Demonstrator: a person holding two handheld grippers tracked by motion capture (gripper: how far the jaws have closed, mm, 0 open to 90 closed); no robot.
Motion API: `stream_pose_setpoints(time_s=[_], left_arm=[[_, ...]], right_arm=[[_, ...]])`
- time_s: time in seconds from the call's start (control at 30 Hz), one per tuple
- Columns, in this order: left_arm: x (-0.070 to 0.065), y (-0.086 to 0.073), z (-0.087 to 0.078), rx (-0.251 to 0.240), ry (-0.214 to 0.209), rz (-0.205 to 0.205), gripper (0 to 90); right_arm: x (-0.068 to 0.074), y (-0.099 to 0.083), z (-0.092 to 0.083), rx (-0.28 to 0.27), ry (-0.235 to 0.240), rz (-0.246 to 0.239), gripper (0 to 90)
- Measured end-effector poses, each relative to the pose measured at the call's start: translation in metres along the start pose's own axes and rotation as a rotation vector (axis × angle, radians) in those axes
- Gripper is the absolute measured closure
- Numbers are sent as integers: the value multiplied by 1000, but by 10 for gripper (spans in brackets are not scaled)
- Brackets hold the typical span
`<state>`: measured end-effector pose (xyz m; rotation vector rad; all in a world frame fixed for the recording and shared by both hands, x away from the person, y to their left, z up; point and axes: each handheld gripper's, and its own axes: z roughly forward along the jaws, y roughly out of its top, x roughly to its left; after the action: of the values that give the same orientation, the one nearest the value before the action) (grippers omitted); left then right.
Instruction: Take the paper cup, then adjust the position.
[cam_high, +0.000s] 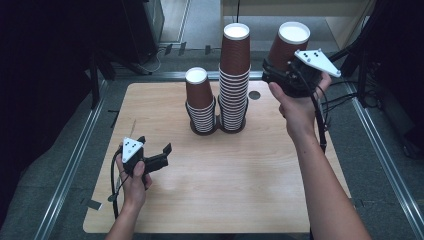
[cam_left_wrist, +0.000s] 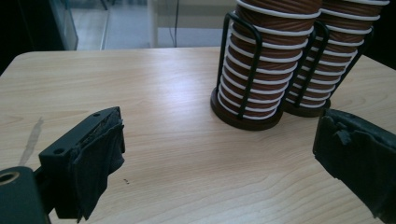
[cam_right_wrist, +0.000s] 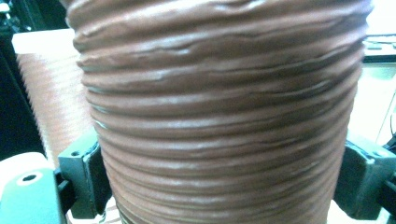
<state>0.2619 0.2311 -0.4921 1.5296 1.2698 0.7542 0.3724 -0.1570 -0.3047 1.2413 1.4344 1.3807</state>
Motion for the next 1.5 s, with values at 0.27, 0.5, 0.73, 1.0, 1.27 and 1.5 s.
stream_pose_setpoints(time_s=[0.27, 0.5, 0.73, 1.0, 1.27, 1.5], left_arm=[[-9, -1, 2, 9, -38, 22, 23], [-12, 0, 1, 13, -57, 31, 23], [-20, 2, 3, 23, -89, 47, 24], [-31, 13, -5, 4, -168, 54, 23], [-40, 19, -9, -10, -233, 55, 24], [-44, 21, -12, -22, -256, 63, 24]], right_arm=[[7, -30, -7, 13, 8, -66, 109], [8, -67, -13, 47, 29, -123, 109], [17, -93, -18, 55, 39, -192, 109], [30, -123, -20, 73, 53, -354, 109], [48, -141, -28, 72, 96, -528, 109], [62, -153, -31, -10, 113, -651, 110]])
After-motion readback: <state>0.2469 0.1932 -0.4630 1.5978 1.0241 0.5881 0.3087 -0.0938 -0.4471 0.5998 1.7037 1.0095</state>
